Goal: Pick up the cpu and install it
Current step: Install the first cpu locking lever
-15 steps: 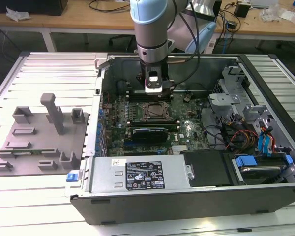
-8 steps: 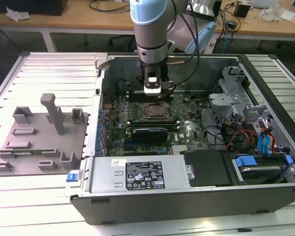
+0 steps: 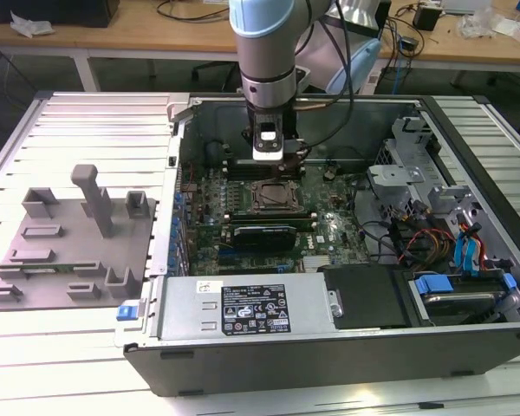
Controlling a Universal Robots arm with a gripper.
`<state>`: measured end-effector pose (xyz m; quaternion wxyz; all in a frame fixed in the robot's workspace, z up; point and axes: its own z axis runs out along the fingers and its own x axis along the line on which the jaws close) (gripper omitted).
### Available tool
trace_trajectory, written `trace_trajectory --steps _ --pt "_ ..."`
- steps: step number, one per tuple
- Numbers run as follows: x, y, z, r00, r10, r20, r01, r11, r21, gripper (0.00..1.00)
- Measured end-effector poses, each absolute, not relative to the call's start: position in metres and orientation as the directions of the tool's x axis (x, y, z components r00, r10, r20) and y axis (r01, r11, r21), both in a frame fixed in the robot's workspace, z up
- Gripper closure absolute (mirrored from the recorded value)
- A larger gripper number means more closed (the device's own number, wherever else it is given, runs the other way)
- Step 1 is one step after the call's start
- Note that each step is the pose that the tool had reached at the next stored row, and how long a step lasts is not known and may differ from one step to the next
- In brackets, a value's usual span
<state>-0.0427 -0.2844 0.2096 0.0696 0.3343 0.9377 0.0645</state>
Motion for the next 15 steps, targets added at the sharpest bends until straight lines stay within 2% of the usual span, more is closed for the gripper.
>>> trace_trajectory --steps 10,15 --pt "-0.0474 -0.2829 0.2082 -0.758 0.646 -0.088 0.628 0.76 0.166 0.89" --pt "-0.0475 -0.2828 0.2054 -0.757 0.645 -0.104 0.629 0.763 0.147 0.89"
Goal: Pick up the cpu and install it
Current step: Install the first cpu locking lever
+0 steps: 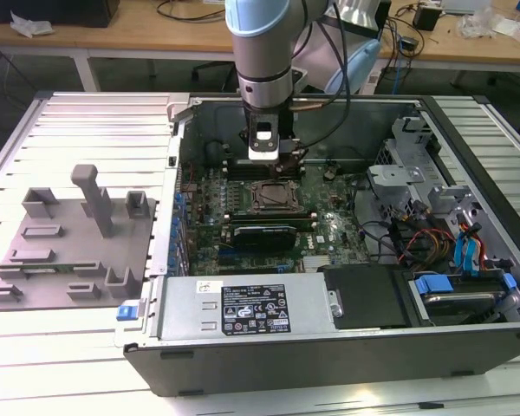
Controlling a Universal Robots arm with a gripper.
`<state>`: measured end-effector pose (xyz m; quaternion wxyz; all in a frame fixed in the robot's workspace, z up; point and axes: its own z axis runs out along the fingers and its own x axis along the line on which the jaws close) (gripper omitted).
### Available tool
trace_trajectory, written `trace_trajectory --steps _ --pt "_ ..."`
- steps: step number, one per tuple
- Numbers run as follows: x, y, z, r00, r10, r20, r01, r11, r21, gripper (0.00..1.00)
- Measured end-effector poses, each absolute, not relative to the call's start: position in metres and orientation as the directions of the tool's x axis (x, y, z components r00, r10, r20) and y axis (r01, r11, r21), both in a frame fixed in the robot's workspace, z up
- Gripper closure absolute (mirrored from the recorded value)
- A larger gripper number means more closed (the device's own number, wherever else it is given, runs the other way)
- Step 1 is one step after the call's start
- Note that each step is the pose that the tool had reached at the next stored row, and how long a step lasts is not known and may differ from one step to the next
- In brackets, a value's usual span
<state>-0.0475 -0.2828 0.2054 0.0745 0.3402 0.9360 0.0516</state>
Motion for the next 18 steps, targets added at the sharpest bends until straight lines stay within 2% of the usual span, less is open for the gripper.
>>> trace_trajectory --steps 3,18 --pt "-0.0474 -0.2827 0.2043 -0.757 0.644 -0.113 0.63 0.765 0.137 0.89" --pt "-0.047 -0.2738 0.2042 -0.757 0.644 -0.115 0.63 0.765 0.135 0.89"
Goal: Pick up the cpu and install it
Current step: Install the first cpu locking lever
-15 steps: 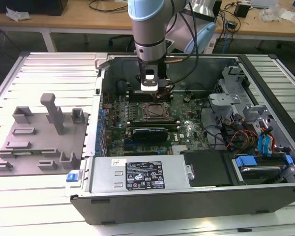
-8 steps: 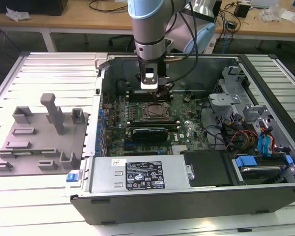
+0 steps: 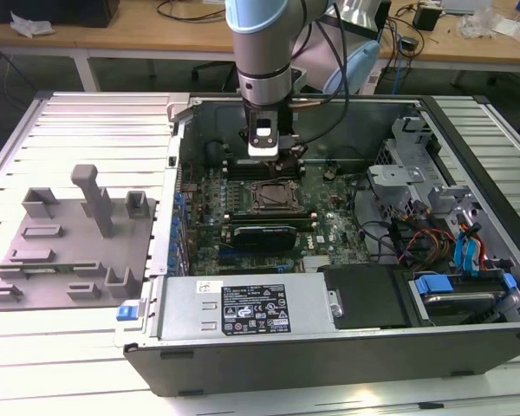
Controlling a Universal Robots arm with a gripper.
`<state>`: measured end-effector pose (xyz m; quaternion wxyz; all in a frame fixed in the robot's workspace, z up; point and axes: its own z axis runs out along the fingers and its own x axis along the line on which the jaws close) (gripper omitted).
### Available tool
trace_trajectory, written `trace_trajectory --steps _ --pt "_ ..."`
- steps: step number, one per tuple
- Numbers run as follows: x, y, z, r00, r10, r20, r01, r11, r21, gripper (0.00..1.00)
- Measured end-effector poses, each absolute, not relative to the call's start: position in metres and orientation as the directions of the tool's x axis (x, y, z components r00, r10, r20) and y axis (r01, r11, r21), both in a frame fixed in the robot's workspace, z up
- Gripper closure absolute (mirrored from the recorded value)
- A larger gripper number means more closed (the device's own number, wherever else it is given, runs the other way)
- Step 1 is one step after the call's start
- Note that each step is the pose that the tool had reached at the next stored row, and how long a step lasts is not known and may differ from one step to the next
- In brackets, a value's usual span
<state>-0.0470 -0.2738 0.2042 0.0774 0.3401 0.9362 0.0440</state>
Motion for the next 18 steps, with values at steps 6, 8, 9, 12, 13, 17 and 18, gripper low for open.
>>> trace_trajectory --steps 6,8,9,12,13,17,18 --pt "-0.0457 -0.2739 0.2038 -0.757 0.64 -0.132 0.63 0.768 0.115 0.89" --pt "-0.0456 -0.2739 0.2032 -0.757 0.639 -0.137 0.63 0.769 0.109 0.89" --pt "-0.0456 -0.2739 0.2027 -0.757 0.638 -0.141 0.63 0.77 0.103 0.89" --pt "-0.0456 -0.274 0.2005 -0.757 0.635 -0.153 0.63 0.772 0.088 0.89" --pt "-0.0455 -0.2739 0.1997 -0.757 0.635 -0.156 0.63 0.772 0.086 0.89" --pt "-0.0446 -0.2736 0.1996 -0.757 0.635 -0.156 0.63 0.772 0.085 0.89" --pt "-0.044 -0.2734 0.1996 -0.757 0.635 -0.156 0.63 0.772 0.085 0.89"
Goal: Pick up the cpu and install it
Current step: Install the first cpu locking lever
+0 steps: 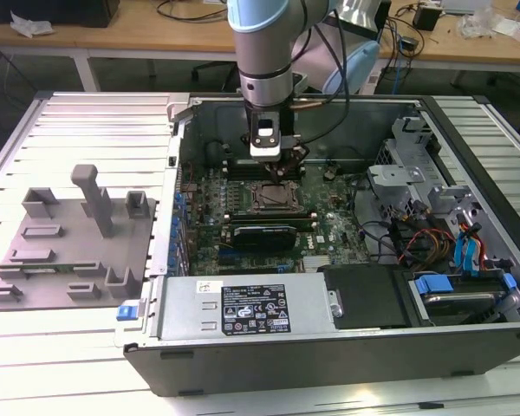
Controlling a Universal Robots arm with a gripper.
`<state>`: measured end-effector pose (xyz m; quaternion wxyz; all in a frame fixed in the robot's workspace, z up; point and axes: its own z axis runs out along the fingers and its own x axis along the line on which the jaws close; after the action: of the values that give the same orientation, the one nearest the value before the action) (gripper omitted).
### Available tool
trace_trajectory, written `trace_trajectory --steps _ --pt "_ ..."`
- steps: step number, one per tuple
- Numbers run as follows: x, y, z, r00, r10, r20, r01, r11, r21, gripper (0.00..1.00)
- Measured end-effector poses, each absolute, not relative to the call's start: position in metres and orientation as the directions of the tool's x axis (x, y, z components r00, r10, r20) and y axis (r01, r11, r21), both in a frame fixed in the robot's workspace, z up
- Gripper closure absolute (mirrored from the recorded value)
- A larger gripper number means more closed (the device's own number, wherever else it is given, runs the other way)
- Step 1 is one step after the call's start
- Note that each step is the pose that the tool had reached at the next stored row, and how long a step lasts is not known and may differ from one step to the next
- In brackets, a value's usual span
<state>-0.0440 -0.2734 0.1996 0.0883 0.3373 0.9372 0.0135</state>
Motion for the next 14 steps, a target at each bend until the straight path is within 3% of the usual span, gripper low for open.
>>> trace_trajectory --steps 14 --pt "-0.0338 -0.27 0.2028 -0.757 0.635 -0.157 0.63 0.772 0.085 0.89"
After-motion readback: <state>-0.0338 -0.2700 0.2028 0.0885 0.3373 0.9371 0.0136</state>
